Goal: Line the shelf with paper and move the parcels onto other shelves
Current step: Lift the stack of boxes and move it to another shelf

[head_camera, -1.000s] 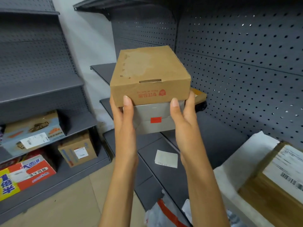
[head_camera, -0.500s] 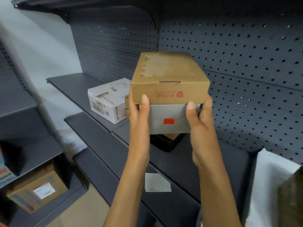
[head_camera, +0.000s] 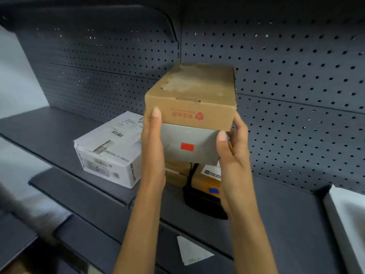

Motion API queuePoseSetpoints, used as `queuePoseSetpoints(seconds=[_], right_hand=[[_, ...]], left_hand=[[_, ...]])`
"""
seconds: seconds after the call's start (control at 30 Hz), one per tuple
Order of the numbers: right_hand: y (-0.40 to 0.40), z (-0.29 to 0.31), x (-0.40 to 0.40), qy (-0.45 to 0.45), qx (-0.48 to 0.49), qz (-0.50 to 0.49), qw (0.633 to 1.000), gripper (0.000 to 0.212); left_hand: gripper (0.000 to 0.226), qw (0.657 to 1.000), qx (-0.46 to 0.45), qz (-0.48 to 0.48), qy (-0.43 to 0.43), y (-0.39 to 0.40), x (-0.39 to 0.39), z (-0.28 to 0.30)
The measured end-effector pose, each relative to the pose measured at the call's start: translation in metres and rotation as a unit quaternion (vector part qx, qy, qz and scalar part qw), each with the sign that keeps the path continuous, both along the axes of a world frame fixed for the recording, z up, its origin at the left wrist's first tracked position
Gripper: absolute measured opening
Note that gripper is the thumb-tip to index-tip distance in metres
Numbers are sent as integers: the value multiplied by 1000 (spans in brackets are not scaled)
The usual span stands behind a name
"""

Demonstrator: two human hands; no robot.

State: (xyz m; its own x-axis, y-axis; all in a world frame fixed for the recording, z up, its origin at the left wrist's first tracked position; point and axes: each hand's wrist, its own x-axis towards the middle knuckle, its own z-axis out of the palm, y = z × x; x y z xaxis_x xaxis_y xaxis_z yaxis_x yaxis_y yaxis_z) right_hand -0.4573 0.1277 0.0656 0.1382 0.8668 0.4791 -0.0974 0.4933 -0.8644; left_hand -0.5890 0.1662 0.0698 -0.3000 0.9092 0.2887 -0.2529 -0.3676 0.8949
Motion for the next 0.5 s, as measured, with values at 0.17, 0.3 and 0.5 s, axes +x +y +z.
queuePoseSetpoints(seconds=[0.17,0.3,0.5], right_hand=[[8,-4,-37,-15,12,-3,1000,53],[18,-10,-51,-15,-16,-4,1000,55],[28,-22,-65,-38,-73,8,997,55]], left_hand=[[72,999,-21,-14,-30,24,-36,-10],[65,999,-25,-5,-32,36,-54,-15],[44,998,-56,20,-23,48,-70,-27]])
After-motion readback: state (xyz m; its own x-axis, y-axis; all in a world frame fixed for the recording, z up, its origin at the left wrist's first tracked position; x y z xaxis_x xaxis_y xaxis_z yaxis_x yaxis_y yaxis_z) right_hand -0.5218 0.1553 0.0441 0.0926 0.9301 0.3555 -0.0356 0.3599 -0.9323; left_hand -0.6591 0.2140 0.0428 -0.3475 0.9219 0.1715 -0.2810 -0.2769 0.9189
